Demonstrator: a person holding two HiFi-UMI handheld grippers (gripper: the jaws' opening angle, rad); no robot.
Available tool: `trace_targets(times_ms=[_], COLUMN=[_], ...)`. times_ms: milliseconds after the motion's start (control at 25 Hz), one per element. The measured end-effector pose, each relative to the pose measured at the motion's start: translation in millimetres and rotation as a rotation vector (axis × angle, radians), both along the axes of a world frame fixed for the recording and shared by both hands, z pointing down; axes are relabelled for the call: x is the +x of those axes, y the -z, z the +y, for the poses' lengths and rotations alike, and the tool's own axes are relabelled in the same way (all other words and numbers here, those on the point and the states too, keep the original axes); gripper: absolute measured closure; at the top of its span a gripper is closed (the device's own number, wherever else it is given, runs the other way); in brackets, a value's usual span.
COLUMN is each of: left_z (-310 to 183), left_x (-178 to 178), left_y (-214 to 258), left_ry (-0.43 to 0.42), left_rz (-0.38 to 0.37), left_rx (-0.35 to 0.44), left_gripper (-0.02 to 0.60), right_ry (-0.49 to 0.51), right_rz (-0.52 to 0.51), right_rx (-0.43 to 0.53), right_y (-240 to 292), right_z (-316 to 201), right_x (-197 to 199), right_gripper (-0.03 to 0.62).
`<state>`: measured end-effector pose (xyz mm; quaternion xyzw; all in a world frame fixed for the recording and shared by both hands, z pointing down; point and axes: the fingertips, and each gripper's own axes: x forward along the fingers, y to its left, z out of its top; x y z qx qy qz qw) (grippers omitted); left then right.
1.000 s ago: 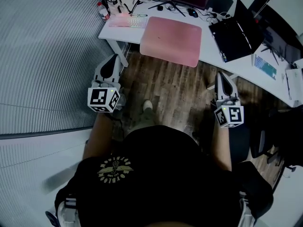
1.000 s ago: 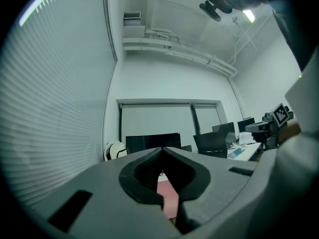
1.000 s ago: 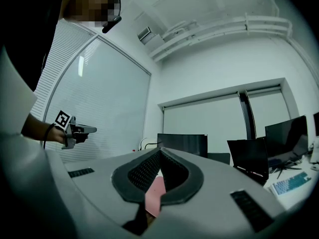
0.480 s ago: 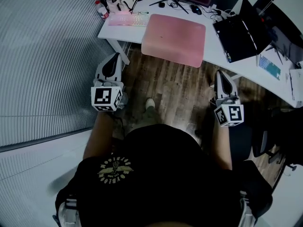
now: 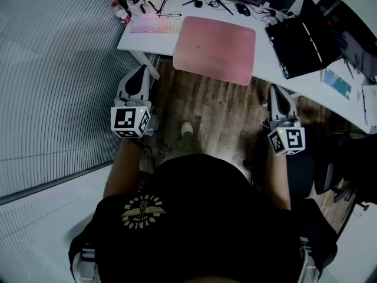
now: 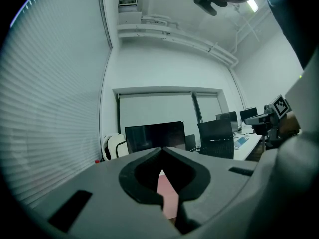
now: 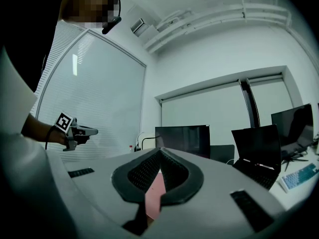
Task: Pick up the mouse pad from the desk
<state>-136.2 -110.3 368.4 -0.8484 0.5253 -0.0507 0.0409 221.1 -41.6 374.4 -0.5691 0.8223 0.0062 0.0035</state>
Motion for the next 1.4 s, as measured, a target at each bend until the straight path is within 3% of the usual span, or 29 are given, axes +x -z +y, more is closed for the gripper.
trace_targets(times_ms=[760,1400], left_z=[-80.2,-154.6], left_x=[26.8,-11.3], left_y=[-10.5,0.3], left_ry=[-0.117,-0.14], left_rz=[0.001,0.049], left_rx=[-0.037,-0.032], left_gripper=[0.575,0.575], right_ry=[-0.064,-0.127], right_rz=[0.007,0.032], right_rx=[-0.04,-0.011], right_y=[-7.9,12.3], right_z=[-60.8,-107.9], right_x=[9.6,-22.8], right_gripper=[0.599,0.599])
